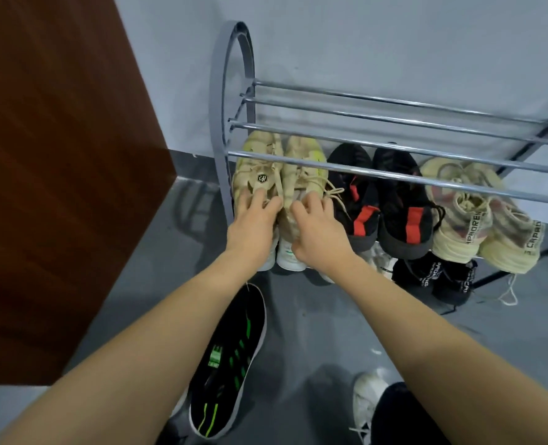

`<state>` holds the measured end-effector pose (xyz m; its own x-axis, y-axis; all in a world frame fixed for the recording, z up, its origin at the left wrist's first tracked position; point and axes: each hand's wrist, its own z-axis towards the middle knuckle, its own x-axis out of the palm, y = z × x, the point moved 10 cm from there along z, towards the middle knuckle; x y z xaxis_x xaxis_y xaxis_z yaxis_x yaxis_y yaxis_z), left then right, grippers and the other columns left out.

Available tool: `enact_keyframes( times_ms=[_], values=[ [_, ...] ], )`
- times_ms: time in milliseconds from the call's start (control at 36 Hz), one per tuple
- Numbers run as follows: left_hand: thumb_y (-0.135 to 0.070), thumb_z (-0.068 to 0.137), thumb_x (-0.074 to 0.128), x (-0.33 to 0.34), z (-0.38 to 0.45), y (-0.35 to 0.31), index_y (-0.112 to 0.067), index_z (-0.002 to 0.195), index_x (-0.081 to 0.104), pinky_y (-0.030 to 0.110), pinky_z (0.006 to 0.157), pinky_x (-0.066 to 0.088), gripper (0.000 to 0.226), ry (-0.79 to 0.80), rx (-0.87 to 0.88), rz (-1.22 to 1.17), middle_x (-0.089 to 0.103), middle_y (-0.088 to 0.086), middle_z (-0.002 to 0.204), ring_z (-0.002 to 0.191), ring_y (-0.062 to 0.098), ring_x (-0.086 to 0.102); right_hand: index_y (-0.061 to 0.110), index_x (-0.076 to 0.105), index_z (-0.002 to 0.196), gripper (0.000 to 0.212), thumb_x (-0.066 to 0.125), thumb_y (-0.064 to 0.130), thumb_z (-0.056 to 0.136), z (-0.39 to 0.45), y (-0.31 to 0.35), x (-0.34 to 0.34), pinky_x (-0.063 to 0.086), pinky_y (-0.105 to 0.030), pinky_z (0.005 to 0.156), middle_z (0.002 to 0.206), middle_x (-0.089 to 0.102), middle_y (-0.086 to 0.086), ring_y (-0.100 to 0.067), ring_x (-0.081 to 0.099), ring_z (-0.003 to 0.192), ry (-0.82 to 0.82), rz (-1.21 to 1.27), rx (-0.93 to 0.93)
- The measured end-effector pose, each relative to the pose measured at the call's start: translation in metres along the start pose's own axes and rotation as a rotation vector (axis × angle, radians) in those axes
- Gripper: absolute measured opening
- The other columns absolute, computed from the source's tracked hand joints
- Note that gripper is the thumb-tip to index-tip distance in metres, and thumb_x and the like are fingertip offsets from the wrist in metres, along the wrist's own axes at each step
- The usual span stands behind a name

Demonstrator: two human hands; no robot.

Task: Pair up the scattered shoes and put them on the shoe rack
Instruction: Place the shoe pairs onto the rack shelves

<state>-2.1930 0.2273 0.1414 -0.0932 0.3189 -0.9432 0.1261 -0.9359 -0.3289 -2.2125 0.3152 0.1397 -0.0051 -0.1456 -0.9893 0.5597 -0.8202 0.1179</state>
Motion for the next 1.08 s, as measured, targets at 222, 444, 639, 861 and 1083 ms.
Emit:
enact_keyframes(
  times_ms=[222,444,639,861,1083],
  values=[
    [0.006,0.083,0.043,0.006,0.002,0.000,-0.015,0.123,0.042,0.050,0.108,0.026,0.045,0.058,0.004,-0.013,0.024,0.004,0.148,0.134,0.044,0.021,0.010,0.040,0.114,0.044,0.063,0.020,0.079,-0.002,-0.002,0.006,0.035,-0.034,0.059,0.127,0.036,-0.011,-0.032,0.043,0.114,0.026,0.062,0.024],
    [0.003,0.085,0.045,0.003,0.008,-0.004,-0.015,0.119,0.041,0.058,0.102,0.033,0.039,0.123,0.039,0.079,0.032,0.003,0.143,0.129,0.046,0.030,0.011,0.039,0.117,0.044,0.061,0.023,0.081,0.000,-0.002,0.004,0.035,-0.034,0.058,0.119,0.044,-0.009,-0.030,0.050,0.106,0.059,-0.012,0.076],
    [0.000,0.083,0.051,0.010,0.022,-0.001,-0.020,0.113,0.040,0.052,0.097,0.037,0.037,0.168,-0.045,0.092,0.040,0.003,0.132,0.121,0.042,0.041,0.015,0.037,0.122,0.052,0.065,0.022,0.078,0.010,-0.005,0.010,0.040,-0.035,0.062,0.122,0.042,-0.007,-0.029,0.048,0.111,0.062,0.084,0.106],
    [0.001,0.084,0.048,0.018,0.020,0.004,-0.021,0.122,0.039,0.048,0.109,0.025,0.044,0.101,0.014,0.066,0.039,-0.002,0.141,0.129,0.032,0.035,0.018,0.040,0.126,0.046,0.059,0.019,0.084,0.012,-0.014,0.016,0.038,-0.036,0.064,0.121,0.044,-0.006,-0.028,0.049,0.106,0.068,0.175,0.096],
    [0.001,0.089,0.048,0.006,0.010,0.012,-0.030,0.149,0.014,0.038,0.105,0.033,0.075,0.055,0.004,0.032,0.033,0.001,0.148,0.133,0.025,0.034,0.013,0.038,0.134,0.053,0.059,0.011,0.085,0.004,-0.009,0.009,0.042,-0.036,0.090,0.130,0.040,-0.012,-0.030,0.040,0.121,-0.067,0.103,0.113]
  ],
)
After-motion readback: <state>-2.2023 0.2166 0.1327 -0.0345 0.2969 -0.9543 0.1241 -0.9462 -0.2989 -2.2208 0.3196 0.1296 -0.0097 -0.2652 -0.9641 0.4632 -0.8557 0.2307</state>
